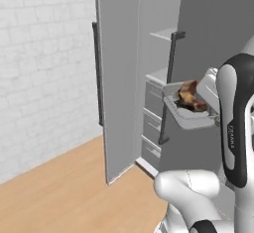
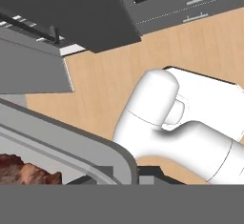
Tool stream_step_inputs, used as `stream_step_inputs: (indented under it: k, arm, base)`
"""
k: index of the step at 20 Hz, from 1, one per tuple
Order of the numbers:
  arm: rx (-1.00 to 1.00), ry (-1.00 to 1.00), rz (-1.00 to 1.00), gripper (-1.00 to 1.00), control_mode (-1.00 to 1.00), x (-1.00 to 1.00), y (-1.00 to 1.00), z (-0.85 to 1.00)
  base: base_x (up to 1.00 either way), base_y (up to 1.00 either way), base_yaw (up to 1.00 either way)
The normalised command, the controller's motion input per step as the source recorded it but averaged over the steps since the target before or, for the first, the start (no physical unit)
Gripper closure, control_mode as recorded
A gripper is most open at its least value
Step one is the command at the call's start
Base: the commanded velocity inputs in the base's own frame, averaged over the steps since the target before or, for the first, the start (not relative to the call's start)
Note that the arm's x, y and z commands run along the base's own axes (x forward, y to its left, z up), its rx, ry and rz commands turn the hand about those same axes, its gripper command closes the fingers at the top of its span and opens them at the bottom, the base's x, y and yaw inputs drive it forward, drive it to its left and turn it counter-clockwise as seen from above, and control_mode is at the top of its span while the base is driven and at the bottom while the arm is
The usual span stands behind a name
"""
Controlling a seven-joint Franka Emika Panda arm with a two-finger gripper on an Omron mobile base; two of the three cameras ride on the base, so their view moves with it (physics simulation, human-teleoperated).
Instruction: Take the meat container that has the steak and place it on the second highest rack of the freezer. Then take the vegetable container that has the tomato and broccoli and place it on the highest rack of the freezer.
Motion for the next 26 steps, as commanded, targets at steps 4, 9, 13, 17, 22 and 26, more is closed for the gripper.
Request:
stream_step_inputs:
  k: [4, 9, 13, 17, 22, 26]
  arm:
    - [0.00, 0.00, 0.00, 1.00, 1.00, 0.00, 0.00, 0.00]
    - [0.00, 0.00, 0.00, 1.00, 1.00, 0.00, 0.00, 0.00]
    - [0.00, 0.00, 0.00, 1.00, 1.00, 0.00, 0.00, 0.00]
    - [0.00, 0.00, 0.00, 1.00, 1.00, 0.00, 0.00, 0.00]
    - [0.00, 0.00, 0.00, 1.00, 1.00, 0.00, 0.00, 0.00]
    - [0.00, 0.00, 0.00, 1.00, 1.00, 0.00, 0.00, 0.00]
  base:
    - [0.90, 0.34, 0.00]
    - [0.75, 0.14, -0.13]
    - [0.55, 0.12, -0.23]
    - [0.42, 0.09, -0.36]
    - [0.47, 0.23, -0.35]
    - [0.56, 0.42, -0.34]
